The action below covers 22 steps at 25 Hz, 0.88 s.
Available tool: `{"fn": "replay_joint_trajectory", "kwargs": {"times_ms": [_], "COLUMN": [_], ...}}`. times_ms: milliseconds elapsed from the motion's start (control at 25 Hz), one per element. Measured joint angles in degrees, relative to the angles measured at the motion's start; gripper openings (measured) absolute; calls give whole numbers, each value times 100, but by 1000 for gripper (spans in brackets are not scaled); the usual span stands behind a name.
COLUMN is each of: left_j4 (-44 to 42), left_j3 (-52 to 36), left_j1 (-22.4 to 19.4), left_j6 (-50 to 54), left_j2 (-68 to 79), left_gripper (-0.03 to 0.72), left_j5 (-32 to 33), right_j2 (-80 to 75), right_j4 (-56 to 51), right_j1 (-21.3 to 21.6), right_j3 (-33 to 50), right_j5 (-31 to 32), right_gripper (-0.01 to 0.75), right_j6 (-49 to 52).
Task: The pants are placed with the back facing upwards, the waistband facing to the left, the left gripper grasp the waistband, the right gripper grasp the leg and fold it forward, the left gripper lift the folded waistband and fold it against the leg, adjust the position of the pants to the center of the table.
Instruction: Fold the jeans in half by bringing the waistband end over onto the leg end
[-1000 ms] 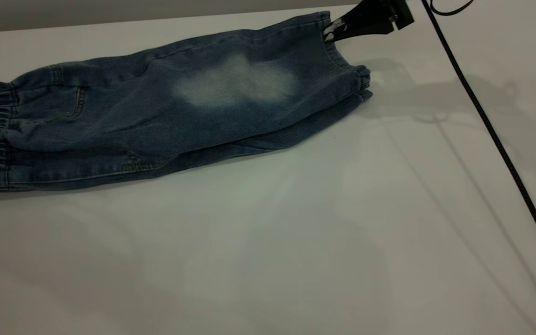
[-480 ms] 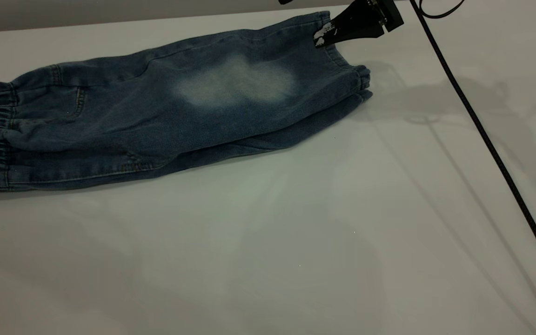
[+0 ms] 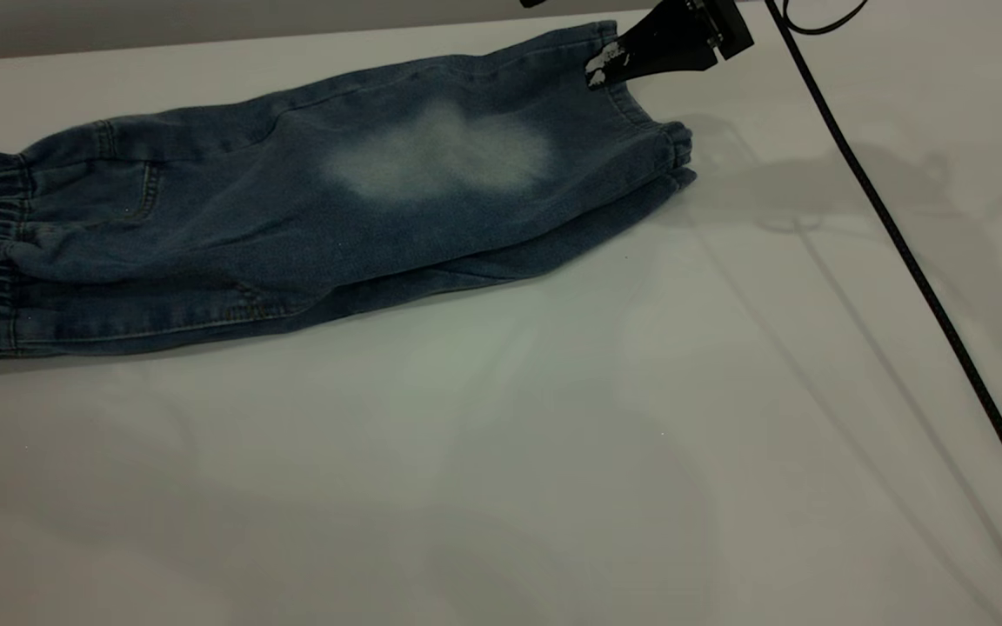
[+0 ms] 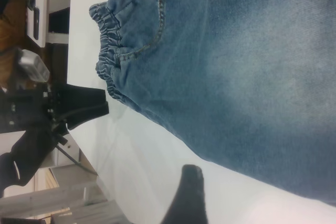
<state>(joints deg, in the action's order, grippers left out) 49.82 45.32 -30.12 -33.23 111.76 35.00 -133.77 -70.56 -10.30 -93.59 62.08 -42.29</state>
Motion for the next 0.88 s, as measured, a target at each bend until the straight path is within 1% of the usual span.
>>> {"fn": "replay_joint_trajectory", "kwargs": {"times_ms": [80,200,360,520,680,880], "left_j4": [32,146,709,1383,1976,2486], "left_j3": [3,3,3,3,3,3], "left_j1": [0,0,0,0,0,0], "left_j6": [-320,-687,-1156,-1772,-2263,-2661], "left_j2": [-7,-7,54,252,312,312], "left_gripper": [605,600,596,594,594,594], "left_j5": [117,-94,-273,-171,-347,-429], "right_j2": [0,0,0,0,0,0], "right_j4": [0,0,0,0,0,0], "right_j1": [0,0,0,0,0,0], "right_j3": [0,0,0,0,0,0], "right_j5": [17,17,36,36,36,36], "right_gripper": [582,582,582,582,582,582], "right_j6": [0,0,0,0,0,-14]}}
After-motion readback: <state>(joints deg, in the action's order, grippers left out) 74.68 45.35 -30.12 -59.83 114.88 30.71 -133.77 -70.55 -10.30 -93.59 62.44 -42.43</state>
